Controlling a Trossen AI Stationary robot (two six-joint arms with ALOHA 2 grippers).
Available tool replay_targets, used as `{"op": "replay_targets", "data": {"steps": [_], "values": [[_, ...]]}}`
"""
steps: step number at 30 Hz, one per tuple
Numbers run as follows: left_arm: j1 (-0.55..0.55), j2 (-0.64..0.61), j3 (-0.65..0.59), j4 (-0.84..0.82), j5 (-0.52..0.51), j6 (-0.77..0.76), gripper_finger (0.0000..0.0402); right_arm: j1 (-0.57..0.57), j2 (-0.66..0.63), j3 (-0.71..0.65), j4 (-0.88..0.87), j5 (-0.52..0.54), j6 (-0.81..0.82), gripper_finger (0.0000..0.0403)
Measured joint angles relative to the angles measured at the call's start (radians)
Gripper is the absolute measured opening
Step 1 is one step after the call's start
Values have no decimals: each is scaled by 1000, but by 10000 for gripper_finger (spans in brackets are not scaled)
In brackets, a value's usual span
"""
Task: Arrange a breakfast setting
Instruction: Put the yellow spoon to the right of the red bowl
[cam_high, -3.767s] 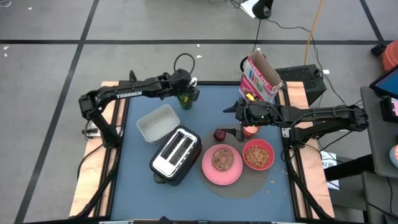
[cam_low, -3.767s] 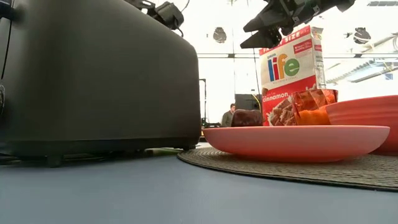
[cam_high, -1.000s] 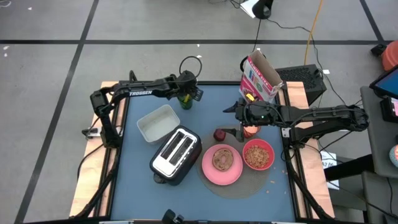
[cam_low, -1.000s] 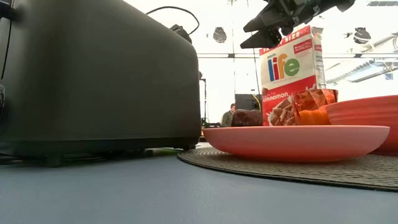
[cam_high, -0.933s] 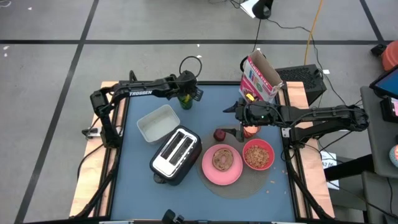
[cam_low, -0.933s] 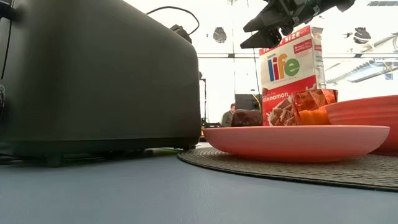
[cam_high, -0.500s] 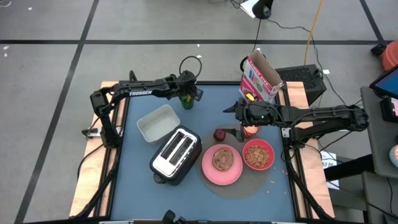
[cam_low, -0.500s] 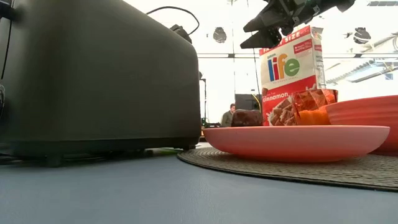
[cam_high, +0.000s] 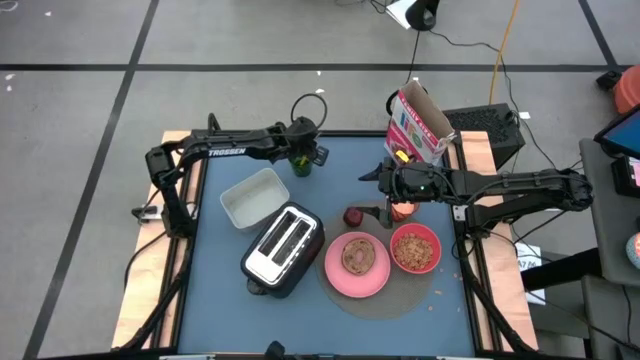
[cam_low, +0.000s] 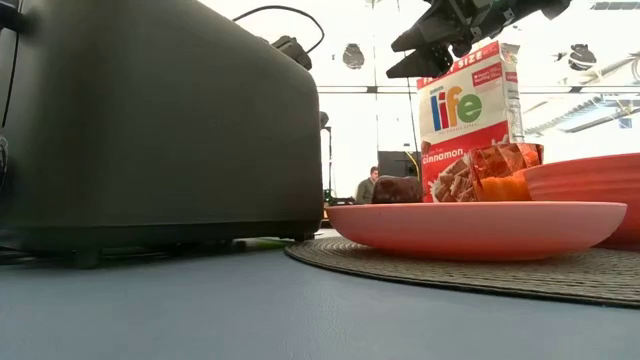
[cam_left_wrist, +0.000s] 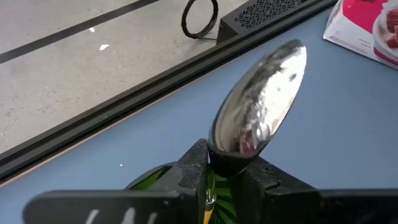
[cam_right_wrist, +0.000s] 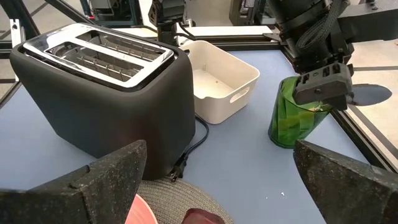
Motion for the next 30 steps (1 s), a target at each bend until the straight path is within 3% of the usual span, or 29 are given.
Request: {"op": "replay_targets", "data": {"steps": [11,30], "values": [[1,0,0,0,0,1,21,0,0,0,0,0,0,398],[-27,-87,1,-13,4,5,18,0,0,0,0,-1,0,398]]}}
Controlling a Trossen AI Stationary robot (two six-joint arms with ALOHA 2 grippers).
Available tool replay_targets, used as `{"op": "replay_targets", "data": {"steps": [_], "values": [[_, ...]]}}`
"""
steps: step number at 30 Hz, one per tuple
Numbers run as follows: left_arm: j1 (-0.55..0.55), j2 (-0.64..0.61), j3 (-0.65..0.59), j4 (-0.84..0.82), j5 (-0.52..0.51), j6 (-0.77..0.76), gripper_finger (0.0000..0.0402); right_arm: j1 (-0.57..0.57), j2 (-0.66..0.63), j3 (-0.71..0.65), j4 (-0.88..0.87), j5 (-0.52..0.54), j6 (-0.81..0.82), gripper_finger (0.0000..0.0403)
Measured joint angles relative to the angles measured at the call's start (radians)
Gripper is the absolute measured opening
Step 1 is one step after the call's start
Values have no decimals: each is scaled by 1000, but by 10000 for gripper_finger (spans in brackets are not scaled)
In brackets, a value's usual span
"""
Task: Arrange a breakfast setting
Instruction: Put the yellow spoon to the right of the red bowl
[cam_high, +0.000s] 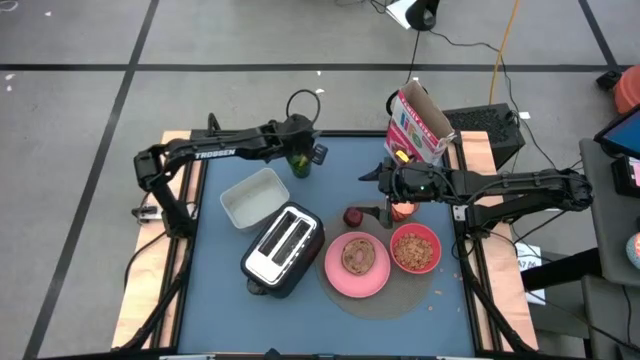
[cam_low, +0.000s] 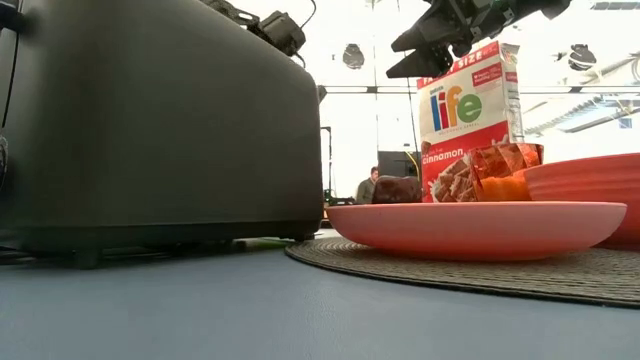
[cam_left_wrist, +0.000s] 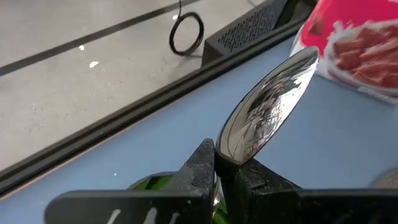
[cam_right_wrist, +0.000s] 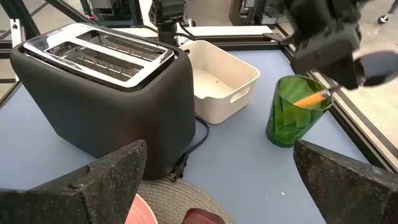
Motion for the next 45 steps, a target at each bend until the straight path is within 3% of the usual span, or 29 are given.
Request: {"op": "replay_targets", "data": {"steps": [9,19,26,34,41,45], "values": [[-22,-141,0,-9,2,2,17,0,0,0,1,0,0,398],[-106,-289,0,105,129,12,17,0,0,0,29,1,27,398],[-209,-282,0,310,237,59,17,0,0,0,194,1,34,398],[-326,-276,-1,392,243,102,17,0,16,0,306,-6,34,398],[-404,-275,-1,406,221,140,17,0,76,0,394,-156,109,398],[-426,-275,-1,405,196,140,17,0,110,0,444,-189,138,397]]}}
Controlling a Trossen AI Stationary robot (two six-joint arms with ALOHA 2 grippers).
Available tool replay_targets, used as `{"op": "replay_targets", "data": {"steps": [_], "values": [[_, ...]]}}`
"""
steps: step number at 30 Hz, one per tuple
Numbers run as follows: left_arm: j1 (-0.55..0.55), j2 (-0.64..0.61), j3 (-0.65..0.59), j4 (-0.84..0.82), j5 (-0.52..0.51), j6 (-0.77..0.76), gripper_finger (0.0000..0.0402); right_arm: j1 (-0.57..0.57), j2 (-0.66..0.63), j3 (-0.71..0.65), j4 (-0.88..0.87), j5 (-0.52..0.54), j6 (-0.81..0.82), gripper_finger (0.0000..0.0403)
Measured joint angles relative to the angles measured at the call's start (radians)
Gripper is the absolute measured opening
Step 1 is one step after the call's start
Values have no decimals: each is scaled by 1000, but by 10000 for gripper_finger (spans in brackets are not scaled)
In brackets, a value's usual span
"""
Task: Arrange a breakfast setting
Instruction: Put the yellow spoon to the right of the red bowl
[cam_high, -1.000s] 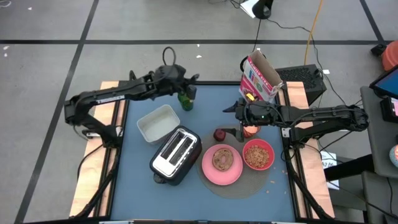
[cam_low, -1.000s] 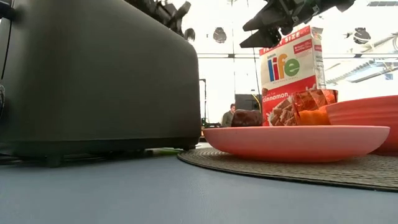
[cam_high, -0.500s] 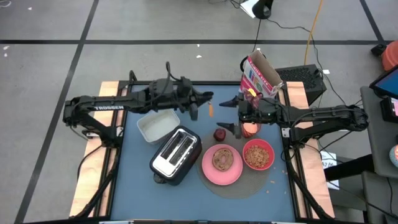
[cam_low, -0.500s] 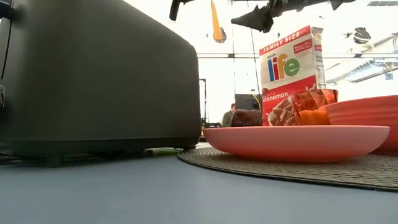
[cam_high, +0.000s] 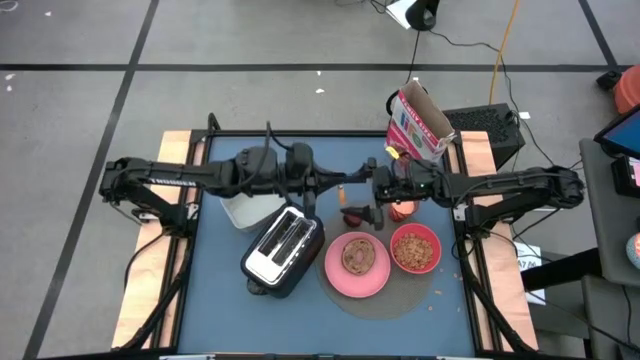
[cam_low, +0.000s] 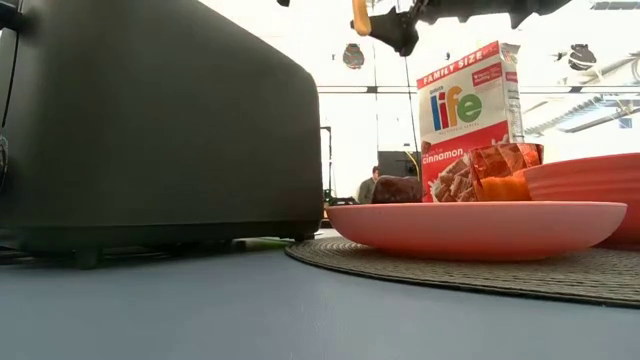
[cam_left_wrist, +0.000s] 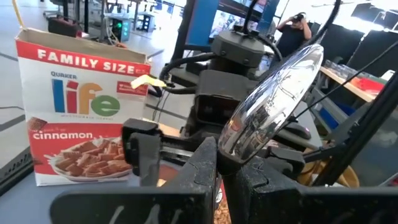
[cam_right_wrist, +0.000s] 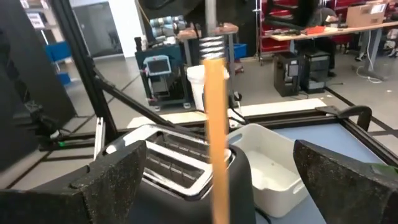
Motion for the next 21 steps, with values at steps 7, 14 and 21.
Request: {"op": "replay_targets", "data": {"steps": [7,14,21], "values": [[-7,0,0,-5,-6,0,17,0,30,0,33,0,2,376],[-7,0,0,-5,-11,0,17,0,29,0,36,2,1,307],[-7,0,0,-5,-18,0,17,0,29,0,35,3,1,214]]}}
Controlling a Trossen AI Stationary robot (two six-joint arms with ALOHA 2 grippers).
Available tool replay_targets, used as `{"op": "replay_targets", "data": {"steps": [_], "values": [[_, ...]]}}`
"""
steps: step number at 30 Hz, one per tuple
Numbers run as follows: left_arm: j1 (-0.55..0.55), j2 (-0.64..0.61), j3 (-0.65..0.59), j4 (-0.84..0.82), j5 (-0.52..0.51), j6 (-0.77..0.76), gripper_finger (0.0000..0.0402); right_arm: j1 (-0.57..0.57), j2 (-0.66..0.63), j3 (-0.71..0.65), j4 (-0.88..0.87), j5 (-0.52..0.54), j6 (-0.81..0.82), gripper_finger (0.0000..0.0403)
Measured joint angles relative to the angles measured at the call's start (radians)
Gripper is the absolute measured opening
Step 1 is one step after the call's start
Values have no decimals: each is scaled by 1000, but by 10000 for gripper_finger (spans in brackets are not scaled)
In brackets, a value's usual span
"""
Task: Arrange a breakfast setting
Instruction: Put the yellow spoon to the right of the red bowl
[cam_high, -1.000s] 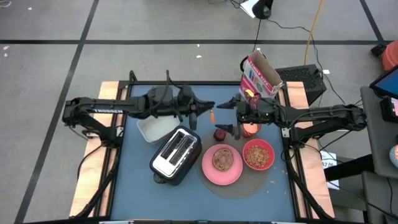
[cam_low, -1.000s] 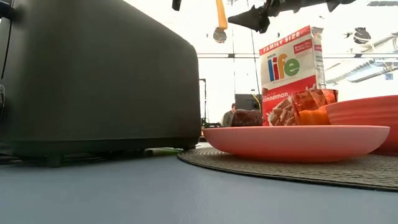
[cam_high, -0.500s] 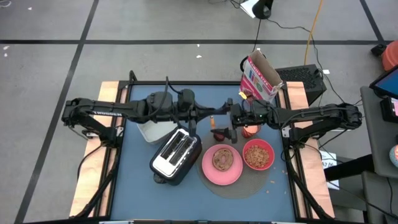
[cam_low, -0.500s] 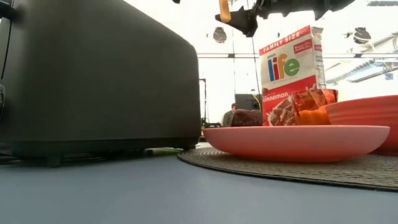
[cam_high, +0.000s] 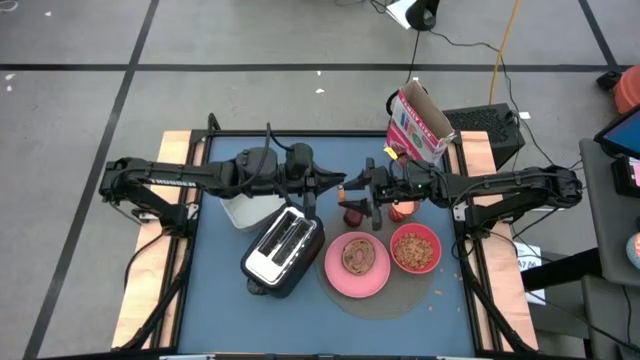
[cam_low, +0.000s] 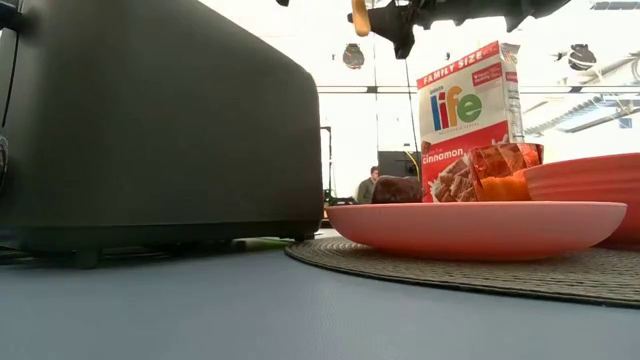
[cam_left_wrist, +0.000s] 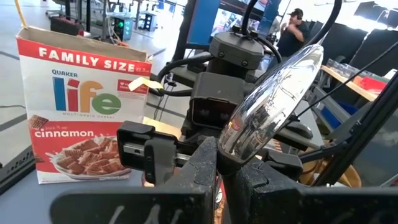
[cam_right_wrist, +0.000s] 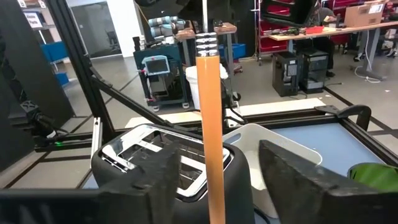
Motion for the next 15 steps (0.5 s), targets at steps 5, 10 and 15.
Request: {"op": "replay_targets", "data": {"steps": [5,10,15], "values": [[0,0,0,0,0,0,17,0,0,0,0,0,0,150],[0,0,0,0,-1,0,17,0,0,0,0,0,0,92],[0,0,0,-1,-4,-2,17,0,0,0,0,-1,-2,41]]}}
